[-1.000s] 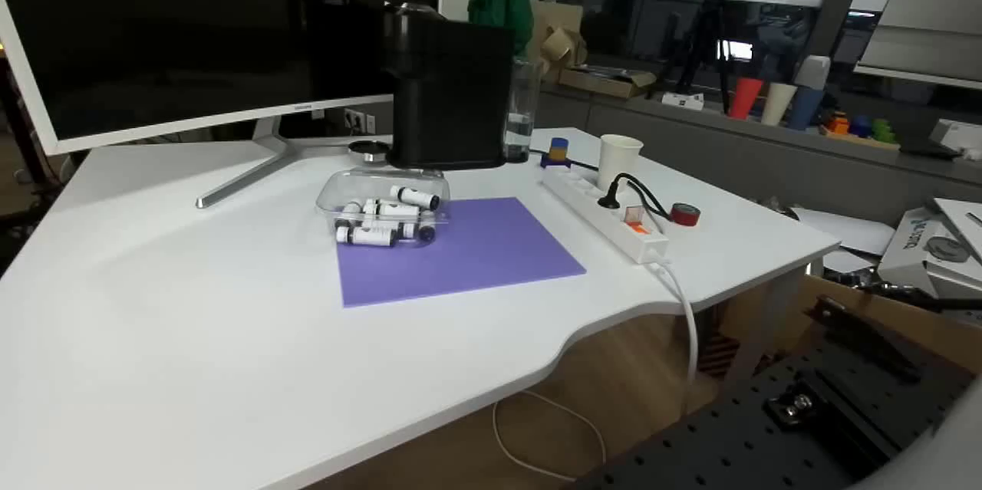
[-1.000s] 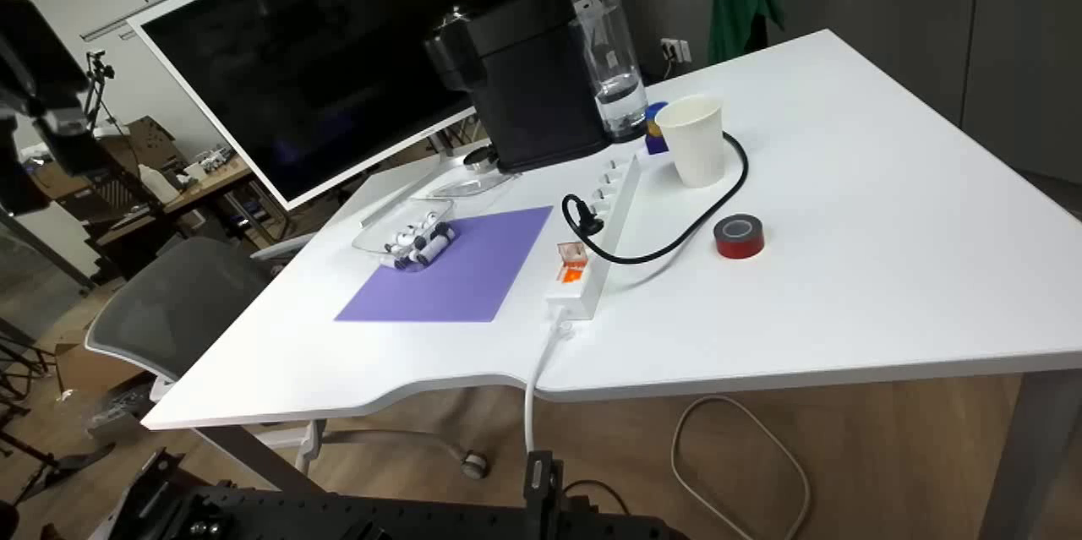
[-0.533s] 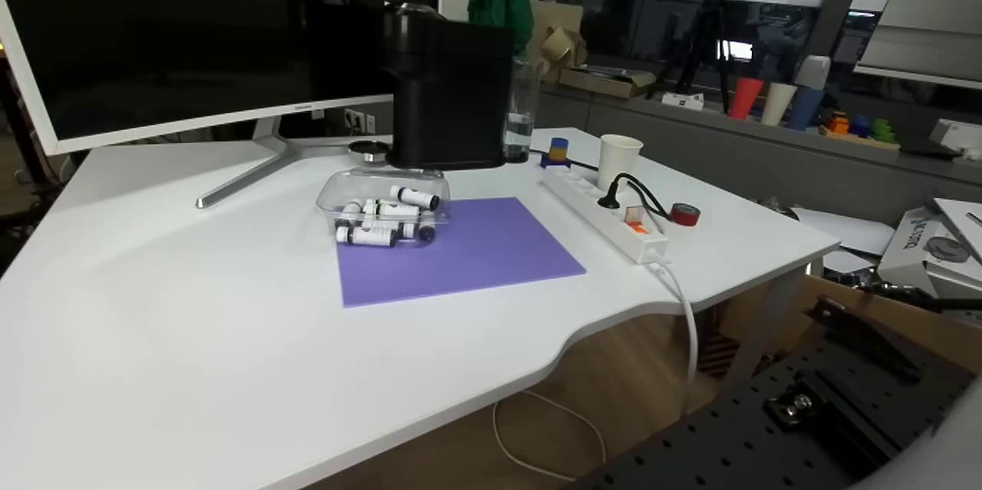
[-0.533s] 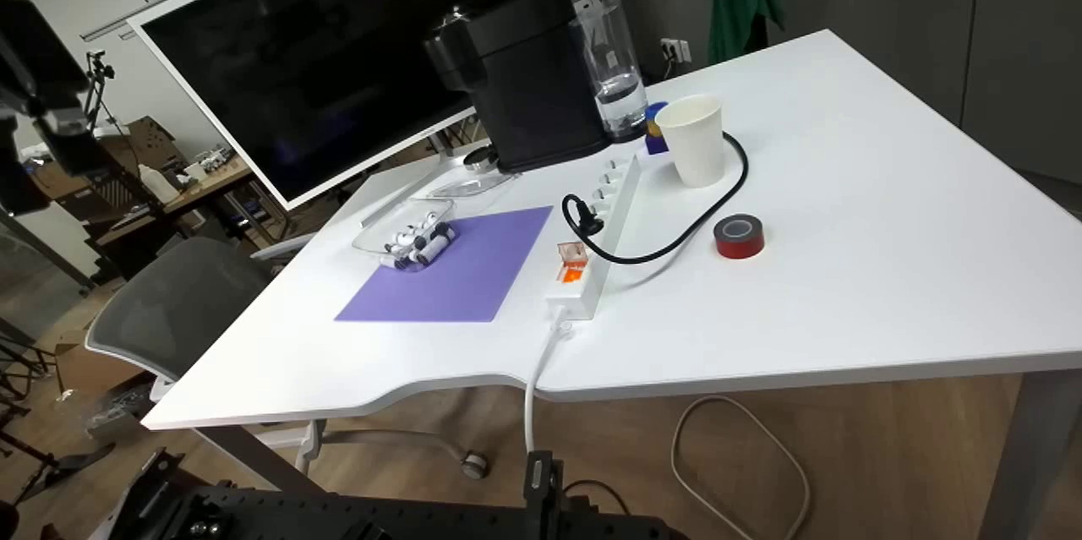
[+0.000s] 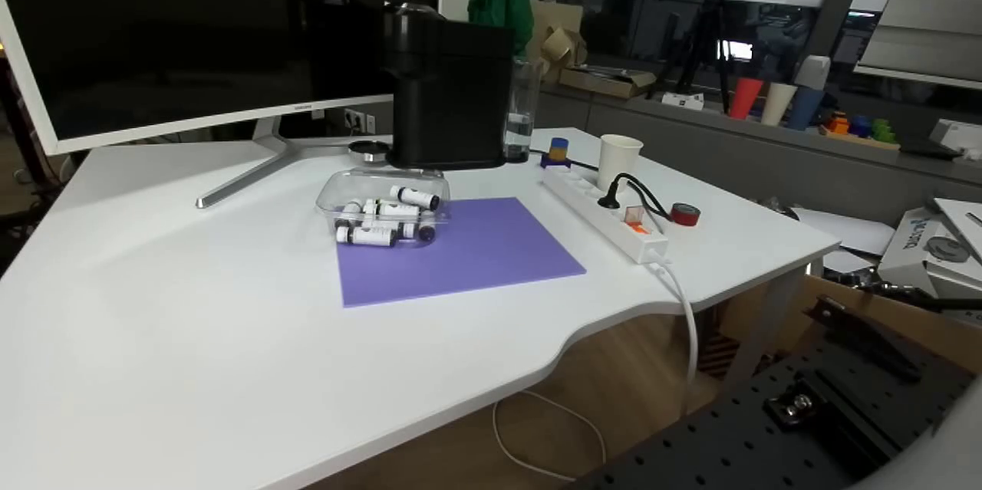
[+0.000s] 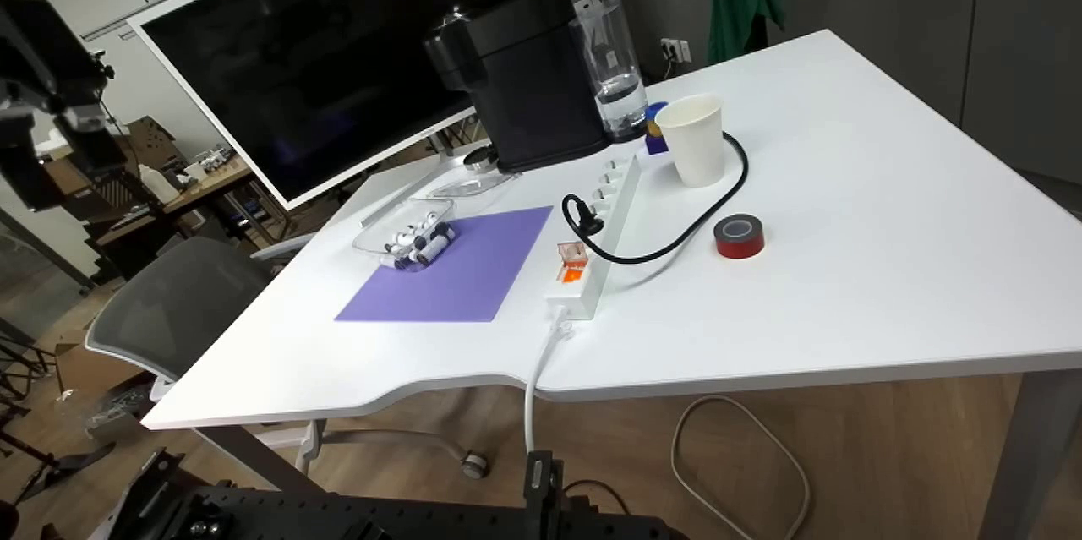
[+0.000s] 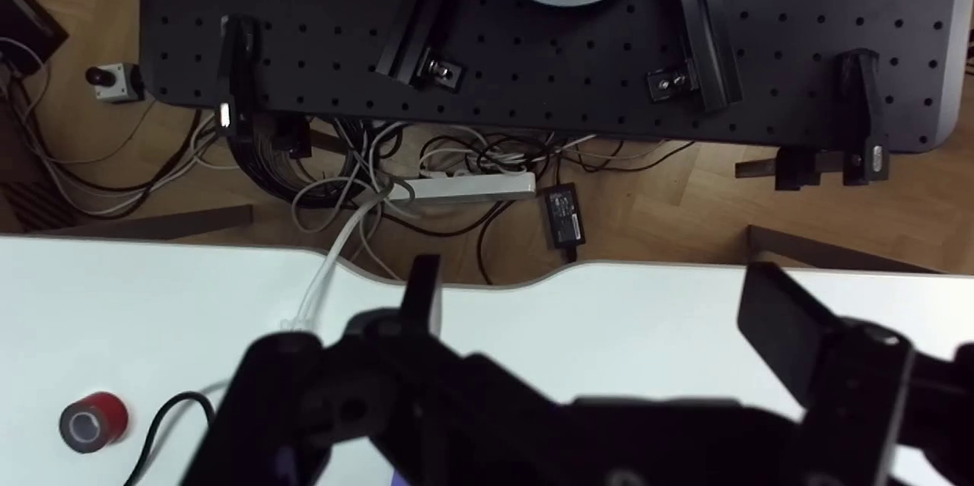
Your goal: Remove a bottle from the colourless bowl and put it on the purple bowl
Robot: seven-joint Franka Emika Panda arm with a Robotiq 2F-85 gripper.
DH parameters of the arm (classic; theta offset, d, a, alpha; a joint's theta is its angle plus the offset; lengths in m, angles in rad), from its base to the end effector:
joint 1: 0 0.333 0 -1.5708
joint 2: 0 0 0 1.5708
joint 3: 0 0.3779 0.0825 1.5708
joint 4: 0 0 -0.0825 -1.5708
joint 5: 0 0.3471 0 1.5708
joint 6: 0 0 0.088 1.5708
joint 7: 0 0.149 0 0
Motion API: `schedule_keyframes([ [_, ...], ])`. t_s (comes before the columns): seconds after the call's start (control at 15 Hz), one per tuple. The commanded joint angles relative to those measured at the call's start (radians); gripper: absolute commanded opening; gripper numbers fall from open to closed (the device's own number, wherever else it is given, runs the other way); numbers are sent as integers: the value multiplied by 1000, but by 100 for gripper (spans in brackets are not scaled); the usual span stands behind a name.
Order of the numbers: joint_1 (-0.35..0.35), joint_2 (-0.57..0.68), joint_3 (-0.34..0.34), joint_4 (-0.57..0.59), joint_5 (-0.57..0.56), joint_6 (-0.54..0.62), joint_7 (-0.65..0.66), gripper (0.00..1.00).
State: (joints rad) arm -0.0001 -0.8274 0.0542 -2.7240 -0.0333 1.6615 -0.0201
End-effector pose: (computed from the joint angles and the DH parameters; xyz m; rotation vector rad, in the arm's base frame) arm 0.1837 0.0068 0.4512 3.0449 0.0897 -0.3603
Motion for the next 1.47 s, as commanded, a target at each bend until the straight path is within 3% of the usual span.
schedule_keyframes([
  [0.0,-26,169,16,60,-77,123,55,100],
  [0.2,-37,350,43,136,-186,233,64,100],
  [0.73,34,834,60,500,-337,232,-109,100],
  [0.87,57,862,62,546,-354,249,-121,100],
  [0.93,52,811,47,464,-332,267,-108,100],
  [1.2,69,871,54,532,-340,267,-116,100],
  [1.4,72,856,53,478,-396,409,-92,100],
])
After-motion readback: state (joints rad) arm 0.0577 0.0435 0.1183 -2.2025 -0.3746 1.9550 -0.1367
